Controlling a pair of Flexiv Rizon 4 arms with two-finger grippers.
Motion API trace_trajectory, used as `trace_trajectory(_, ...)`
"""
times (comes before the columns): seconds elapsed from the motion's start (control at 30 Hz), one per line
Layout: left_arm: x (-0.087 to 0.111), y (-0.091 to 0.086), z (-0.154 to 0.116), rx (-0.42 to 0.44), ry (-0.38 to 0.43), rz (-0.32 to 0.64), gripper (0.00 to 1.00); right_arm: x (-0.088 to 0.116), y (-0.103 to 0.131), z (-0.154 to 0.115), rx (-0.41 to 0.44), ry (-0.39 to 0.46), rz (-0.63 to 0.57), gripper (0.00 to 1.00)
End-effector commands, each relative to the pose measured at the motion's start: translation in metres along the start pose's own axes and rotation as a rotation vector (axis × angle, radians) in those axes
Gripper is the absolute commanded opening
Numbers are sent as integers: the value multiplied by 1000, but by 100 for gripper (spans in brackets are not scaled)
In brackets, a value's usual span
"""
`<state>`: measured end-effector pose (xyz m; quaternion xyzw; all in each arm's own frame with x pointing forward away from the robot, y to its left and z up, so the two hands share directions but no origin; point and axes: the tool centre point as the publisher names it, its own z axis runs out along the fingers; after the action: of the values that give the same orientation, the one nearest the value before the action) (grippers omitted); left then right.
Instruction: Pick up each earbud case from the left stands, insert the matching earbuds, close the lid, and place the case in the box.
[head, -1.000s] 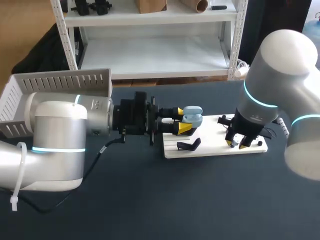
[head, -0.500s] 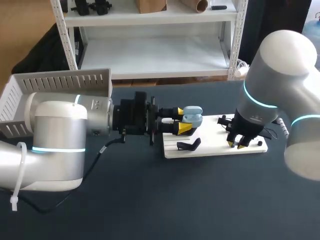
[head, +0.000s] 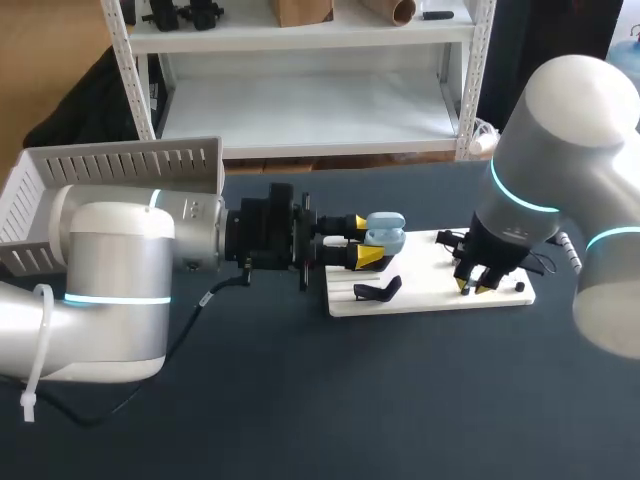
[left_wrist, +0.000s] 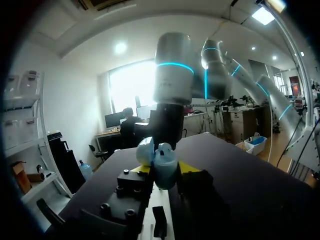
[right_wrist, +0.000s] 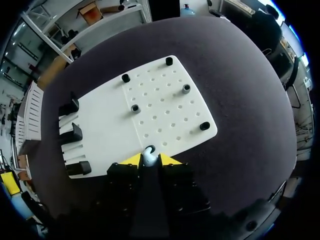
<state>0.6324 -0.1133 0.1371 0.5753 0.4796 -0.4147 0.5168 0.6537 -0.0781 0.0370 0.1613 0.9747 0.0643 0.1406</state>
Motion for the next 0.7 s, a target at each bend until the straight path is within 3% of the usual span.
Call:
trace_trajectory(0.03,1,0,0,-1,-3,2,0,4,-6,-14,-10,-13,2,0)
trace_trajectory(0.37,1,0,0,-1,-3,2,0,-12,-18,-47,-27,-44,69,0)
trace_trajectory(0.7,1,0,0,-1,-3,2,0,-19,12,-117,36,-42,-2,0)
